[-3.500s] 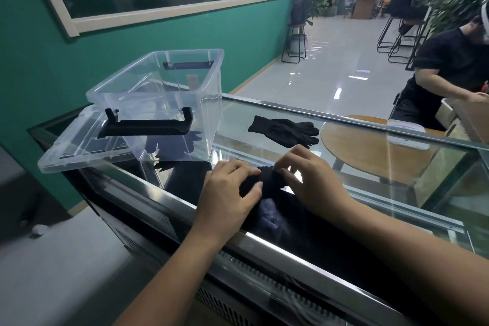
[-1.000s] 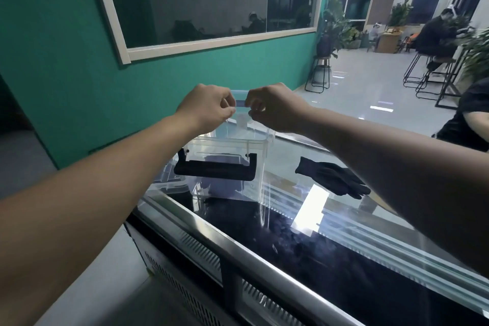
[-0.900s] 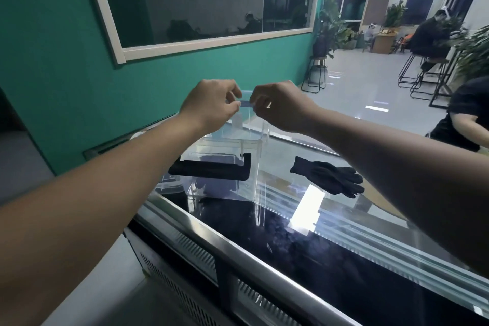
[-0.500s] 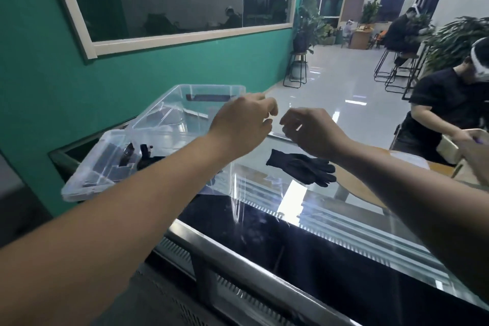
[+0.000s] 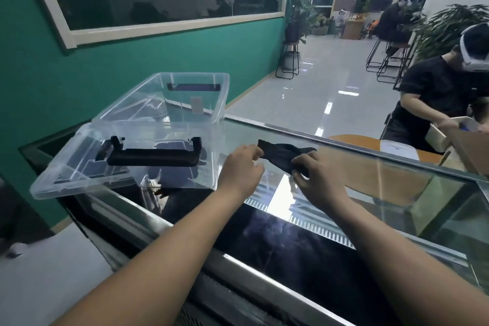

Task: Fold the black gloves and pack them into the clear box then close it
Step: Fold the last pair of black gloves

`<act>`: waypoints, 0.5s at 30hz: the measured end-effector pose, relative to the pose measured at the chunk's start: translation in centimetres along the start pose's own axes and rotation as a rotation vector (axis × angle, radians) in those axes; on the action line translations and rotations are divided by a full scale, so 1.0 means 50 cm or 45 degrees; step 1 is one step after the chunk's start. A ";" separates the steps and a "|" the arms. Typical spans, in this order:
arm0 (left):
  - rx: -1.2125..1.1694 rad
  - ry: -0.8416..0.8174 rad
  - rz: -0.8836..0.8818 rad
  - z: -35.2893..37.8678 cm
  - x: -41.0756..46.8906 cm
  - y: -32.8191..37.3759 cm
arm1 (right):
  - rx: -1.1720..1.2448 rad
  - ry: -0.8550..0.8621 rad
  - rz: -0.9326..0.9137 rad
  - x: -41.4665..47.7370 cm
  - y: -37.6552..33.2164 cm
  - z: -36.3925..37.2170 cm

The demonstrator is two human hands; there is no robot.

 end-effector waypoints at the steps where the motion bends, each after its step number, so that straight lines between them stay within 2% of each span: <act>1: -0.033 0.026 -0.085 0.013 0.001 -0.015 | 0.015 -0.001 0.008 -0.001 0.007 0.004; 5: -0.062 0.126 -0.311 0.042 0.027 -0.045 | 0.022 -0.053 0.029 0.011 0.022 0.020; 8: 0.039 0.129 -0.315 0.054 0.054 -0.039 | 0.009 -0.074 0.001 0.013 0.017 0.029; 15: -0.061 0.246 -0.290 0.060 0.077 -0.051 | -0.028 -0.074 -0.015 0.015 0.022 0.035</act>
Point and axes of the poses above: each hand's wrist, its own x-axis towards the middle knuckle, its own z-axis out of the palm, y = z × x, the point moved 6 cm from there along x, towards the middle knuckle, and after that the axes turned 1 degree about y, right-handed, at the moved point
